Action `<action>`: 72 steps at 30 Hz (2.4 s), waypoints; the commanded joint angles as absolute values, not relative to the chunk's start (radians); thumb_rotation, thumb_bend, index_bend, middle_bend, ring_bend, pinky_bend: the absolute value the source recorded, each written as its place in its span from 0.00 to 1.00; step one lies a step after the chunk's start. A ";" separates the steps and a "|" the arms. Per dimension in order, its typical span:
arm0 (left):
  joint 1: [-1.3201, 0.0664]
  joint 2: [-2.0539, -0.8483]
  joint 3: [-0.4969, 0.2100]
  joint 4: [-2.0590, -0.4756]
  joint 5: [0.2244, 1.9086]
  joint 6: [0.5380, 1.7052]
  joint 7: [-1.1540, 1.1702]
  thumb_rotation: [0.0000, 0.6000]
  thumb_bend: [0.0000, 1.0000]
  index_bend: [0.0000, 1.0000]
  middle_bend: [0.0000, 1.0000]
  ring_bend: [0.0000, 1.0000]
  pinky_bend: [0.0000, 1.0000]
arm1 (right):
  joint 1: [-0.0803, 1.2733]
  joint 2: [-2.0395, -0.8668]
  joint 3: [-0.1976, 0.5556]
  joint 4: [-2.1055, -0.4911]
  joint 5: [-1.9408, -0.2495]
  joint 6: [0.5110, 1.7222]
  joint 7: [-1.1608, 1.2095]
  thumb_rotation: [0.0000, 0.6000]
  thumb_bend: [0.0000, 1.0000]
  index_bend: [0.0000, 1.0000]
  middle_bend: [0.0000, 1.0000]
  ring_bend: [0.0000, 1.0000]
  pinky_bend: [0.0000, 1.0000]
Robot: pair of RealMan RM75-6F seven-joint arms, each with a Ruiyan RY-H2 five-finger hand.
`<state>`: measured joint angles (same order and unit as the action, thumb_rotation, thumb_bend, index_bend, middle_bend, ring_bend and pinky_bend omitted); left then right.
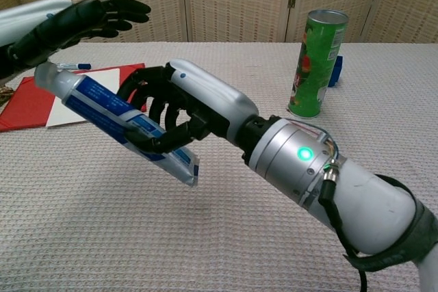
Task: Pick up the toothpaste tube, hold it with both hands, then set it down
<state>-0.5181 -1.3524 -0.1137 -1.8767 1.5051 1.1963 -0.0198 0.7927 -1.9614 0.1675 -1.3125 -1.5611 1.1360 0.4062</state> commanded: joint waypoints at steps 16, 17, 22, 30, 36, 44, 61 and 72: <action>-0.533 -1.336 -0.094 -1.896 1.477 1.153 0.061 0.01 0.11 0.01 0.08 0.04 0.00 | 0.794 -1.990 0.193 -1.344 -1.528 1.130 0.321 1.00 0.90 0.69 0.61 0.70 0.60; -0.534 -1.335 -0.093 -1.897 1.475 1.150 0.064 0.01 0.11 0.01 0.08 0.04 0.00 | 0.794 -1.991 0.194 -1.345 -1.527 1.130 0.320 1.00 0.90 0.69 0.61 0.70 0.60; -0.535 -1.332 -0.092 -1.904 1.465 1.147 0.080 0.01 0.11 0.01 0.08 0.04 0.00 | 0.794 -1.991 0.195 -1.347 -1.524 1.127 0.314 1.00 0.90 0.69 0.61 0.70 0.60; -0.524 -1.328 -0.103 -1.895 1.476 1.183 0.046 0.01 0.11 0.00 0.08 0.04 0.00 | 0.786 -1.964 0.171 -1.345 -1.520 1.103 0.305 1.00 0.90 0.69 0.61 0.70 0.60; -0.497 -1.298 -0.107 -1.882 1.473 1.222 -0.009 0.01 0.11 0.00 0.08 0.04 0.00 | 0.781 -1.877 0.150 -1.345 -1.488 1.031 0.282 1.00 0.90 0.69 0.61 0.70 0.60; -0.461 -1.269 -0.101 -1.856 1.449 1.248 -0.064 0.01 0.11 0.00 0.08 0.04 0.00 | 0.806 -1.771 0.143 -1.341 -1.410 0.896 0.130 1.00 0.90 0.63 0.54 0.61 0.54; -0.406 -1.254 -0.104 -1.800 1.404 1.289 -0.088 0.01 0.11 0.00 0.08 0.04 0.00 | 0.811 -1.679 0.121 -1.402 -1.312 0.812 -0.072 1.00 0.85 0.00 0.08 0.19 0.24; -0.353 -1.194 -0.119 -1.758 1.307 1.323 -0.012 0.95 0.23 0.03 0.08 0.07 0.00 | 0.618 -1.380 0.101 -1.683 -1.360 1.117 -0.148 1.00 0.84 0.10 0.19 0.27 0.24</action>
<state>-0.3657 -1.2058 -0.1167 -1.7653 1.3213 1.3108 -0.0294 0.6868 -1.4671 0.1164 -1.6087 -1.3374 1.0277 -0.1023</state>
